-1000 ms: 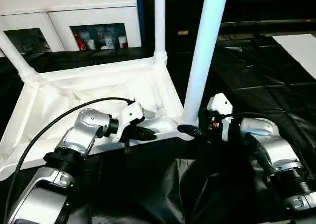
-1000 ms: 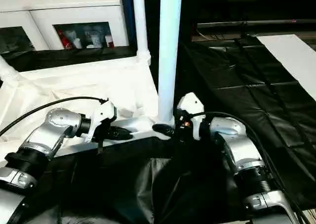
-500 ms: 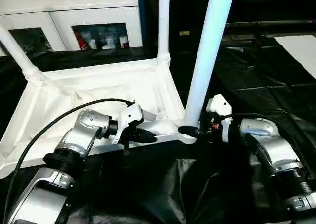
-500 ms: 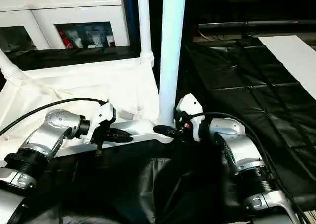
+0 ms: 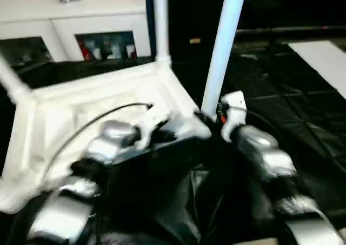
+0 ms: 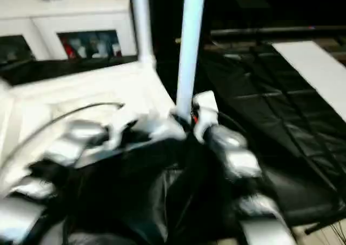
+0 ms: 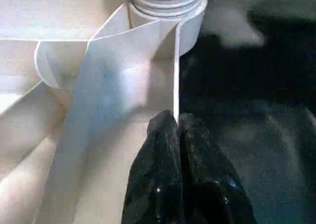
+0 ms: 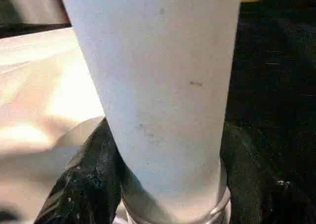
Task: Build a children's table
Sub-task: Insert table leg to table base
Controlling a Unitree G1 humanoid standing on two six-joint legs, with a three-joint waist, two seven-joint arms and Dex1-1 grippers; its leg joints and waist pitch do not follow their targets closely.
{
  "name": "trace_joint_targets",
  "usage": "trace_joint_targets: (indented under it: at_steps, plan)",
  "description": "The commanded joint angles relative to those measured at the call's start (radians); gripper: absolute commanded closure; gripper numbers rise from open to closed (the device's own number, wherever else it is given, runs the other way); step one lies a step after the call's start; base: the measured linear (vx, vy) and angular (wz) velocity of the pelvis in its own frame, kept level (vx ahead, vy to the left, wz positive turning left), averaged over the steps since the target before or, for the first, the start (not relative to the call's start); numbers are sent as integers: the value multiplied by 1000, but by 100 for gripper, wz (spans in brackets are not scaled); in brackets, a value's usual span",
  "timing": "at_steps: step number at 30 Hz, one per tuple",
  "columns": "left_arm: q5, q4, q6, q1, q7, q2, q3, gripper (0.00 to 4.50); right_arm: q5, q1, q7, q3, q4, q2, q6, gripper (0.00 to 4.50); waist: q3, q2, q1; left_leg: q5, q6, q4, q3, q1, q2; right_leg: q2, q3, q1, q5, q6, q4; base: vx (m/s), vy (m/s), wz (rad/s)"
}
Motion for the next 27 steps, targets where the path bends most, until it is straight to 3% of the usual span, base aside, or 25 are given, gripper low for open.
trace_joint_targets:
  at_steps: [1,2,8,12,14,16,19,21,25,27]
  plan:
    - [9,15,33,-33,100,-2,38,450,-40,20,-106,-14,117,14,24,208,-66,0,-4,-225,-3,-77,-8,11,24,-55,45,49,-290,-192,-89,0,0,0]
    - [11,15,34,-35,104,-9,34,450,-46,9,-122,-13,132,22,14,208,-70,-8,-2,-199,17,-75,-7,6,21,-54,45,55,-262,-192,-89,0,0,0]
    - [19,27,33,-37,131,-31,27,450,-67,-47,-147,-10,195,54,-33,209,-74,-7,0,-145,58,-71,-7,1,24,-55,44,58,-170,-219,-76,0,0,0]
    - [18,7,33,-22,109,-18,20,450,-44,-49,-59,-7,193,62,-72,209,-71,-5,-1,-170,63,-73,-6,3,24,-55,43,56,-201,-218,-80,0,0,0]
    - [15,-9,28,-11,76,1,13,450,-10,-34,36,-13,154,63,-98,209,-72,-7,0,-169,73,-72,-6,0,25,-56,44,60,-190,-217,-79,0,0,0]
    - [13,-15,23,-6,59,16,11,450,-27,-24,66,8,131,42,-117,154,-76,-7,0,-135,80,-71,-7,-2,26,-55,44,61,-149,-225,-73,0,0,0]
    - [5,-24,8,3,19,36,8,450,-11,-5,160,26,78,17,-92,140,-76,-8,-2,-101,107,-67,-7,-8,24,-53,43,66,-84,-244,-66,0,0,0]
    - [3,-26,5,4,11,40,8,450,-3,0,188,28,62,10,-80,107,-76,-10,-5,-107,110,-69,-7,-7,24,-53,42,66,-103,-242,-69,0,0,0]
    - [-8,-31,-25,19,-80,85,-4,450,3,79,424,119,-107,-100,-45,96,-73,-11,1,-128,119,-69,-6,-3,26,-50,43,65,-124,-232,-75,0,0,0]
    - [-17,-39,-56,28,-138,102,-12,450,4,106,498,137,-154,-137,-41,96,-74,-11,2,-131,120,-68,-6,-4,27,-52,44,65,-129,-229,-74,0,0,0]
